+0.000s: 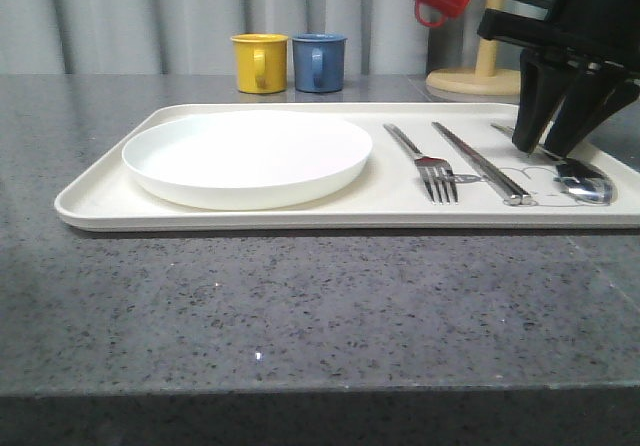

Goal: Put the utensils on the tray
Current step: 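Place the spoon on the tray beside the chopsticks and release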

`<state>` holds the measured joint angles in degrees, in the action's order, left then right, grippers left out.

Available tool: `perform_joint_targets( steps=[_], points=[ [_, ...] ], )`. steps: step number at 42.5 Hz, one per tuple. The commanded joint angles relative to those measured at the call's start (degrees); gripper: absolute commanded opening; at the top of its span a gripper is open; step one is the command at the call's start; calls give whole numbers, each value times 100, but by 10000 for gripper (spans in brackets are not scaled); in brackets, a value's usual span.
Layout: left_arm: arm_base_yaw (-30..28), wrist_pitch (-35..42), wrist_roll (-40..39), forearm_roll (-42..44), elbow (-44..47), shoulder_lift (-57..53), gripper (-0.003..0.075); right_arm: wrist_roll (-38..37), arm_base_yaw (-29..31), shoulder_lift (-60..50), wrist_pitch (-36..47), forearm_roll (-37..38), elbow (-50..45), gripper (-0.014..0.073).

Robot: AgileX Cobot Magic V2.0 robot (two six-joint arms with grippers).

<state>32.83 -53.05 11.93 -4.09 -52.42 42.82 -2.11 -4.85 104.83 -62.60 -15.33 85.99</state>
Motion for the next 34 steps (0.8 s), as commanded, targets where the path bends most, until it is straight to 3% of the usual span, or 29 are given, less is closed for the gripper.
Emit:
perform_joint_targets(
  steps=[1,12,22,34],
  points=[
    [52,388,-41,-64,-147,-6,473,9,15,-400,180,37,147,310],
    [52,388,-41,-64,-147,-6,473,875,-473,-1500,253,383,28,311],
    [52,388,-41,-64,-147,-6,473,891,-1323,-3069,298,1066,-807,311],
    [52,388,-41,-64,-147,-6,473,734,-1391,-4900,69,1066,-2082,311]
  ],
)
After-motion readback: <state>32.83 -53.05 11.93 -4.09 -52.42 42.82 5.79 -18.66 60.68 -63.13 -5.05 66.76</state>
